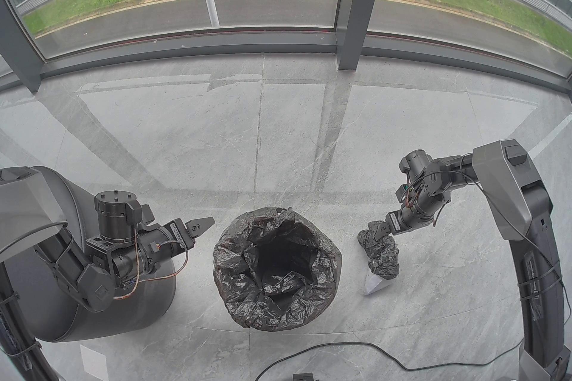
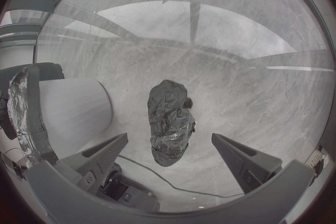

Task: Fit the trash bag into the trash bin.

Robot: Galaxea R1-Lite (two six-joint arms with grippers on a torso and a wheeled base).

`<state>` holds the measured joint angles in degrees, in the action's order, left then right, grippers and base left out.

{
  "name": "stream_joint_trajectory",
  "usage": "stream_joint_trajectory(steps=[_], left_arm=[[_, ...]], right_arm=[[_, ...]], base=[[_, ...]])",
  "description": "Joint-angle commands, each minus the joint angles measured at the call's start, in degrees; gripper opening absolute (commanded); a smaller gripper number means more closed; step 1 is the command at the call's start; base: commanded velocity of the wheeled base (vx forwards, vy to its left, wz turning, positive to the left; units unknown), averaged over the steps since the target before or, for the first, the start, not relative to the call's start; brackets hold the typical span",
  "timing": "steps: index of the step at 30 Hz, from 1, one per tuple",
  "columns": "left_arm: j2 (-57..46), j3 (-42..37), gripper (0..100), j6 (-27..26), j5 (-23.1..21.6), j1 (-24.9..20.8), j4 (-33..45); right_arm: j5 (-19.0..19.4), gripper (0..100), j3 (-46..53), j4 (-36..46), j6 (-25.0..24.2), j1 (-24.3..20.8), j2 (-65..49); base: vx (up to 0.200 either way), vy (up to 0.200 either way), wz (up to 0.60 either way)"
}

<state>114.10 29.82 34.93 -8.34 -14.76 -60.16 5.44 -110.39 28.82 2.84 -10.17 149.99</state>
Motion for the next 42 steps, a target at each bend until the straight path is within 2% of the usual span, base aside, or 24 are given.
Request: stream_joint_trajectory(steps=[1,5,12,22,33,37,38,42], left_arm=[[0.2,0.3,100,0.1,-0.3,0.7,0.0],[0.3,0.3,100,0.1,-0.3,1.0,0.0],[0.4,0.4,100,0.1,-0.3,1.0,0.0],[0.6,0.4,100,0.1,-0.3,1.0,0.0],[0.8,0.3,100,0.1,-0.2,0.9,-0.2],[0.9,0.3,100,0.2,-0.1,0.9,-0.2],[1.0,0.3,100,0.2,0.0,0.9,-0.2],[1.2,0.3,100,0.2,0.2,0.9,-0.3]], right_arm=[[-0.1,100,-4.2,2.8,0.1,0.1,5.5],[-0.1,100,-4.2,4.7,0.2,-0.1,6.5],[0.0,100,-4.2,12.6,0.3,-0.3,10.1],[0.2,100,-4.2,17.5,-0.2,-0.4,15.4],[0.7,100,-4.2,34.0,-2.4,-0.5,26.4],[0.9,100,-4.2,33.2,-5.2,-0.3,26.1],[0.9,100,-4.2,30.0,-6.8,0.0,23.8],[1.0,100,-4.2,26.8,-8.0,0.7,20.3]], base=[[0.0,0.0,0.0],[0.0,0.0,0.0],[0.0,0.0,0.0],[0.0,0.0,0.0],[0.0,0.0,0.0],[0.0,0.0,0.0],[0.0,0.0,0.0],[0.0,0.0,0.0]])
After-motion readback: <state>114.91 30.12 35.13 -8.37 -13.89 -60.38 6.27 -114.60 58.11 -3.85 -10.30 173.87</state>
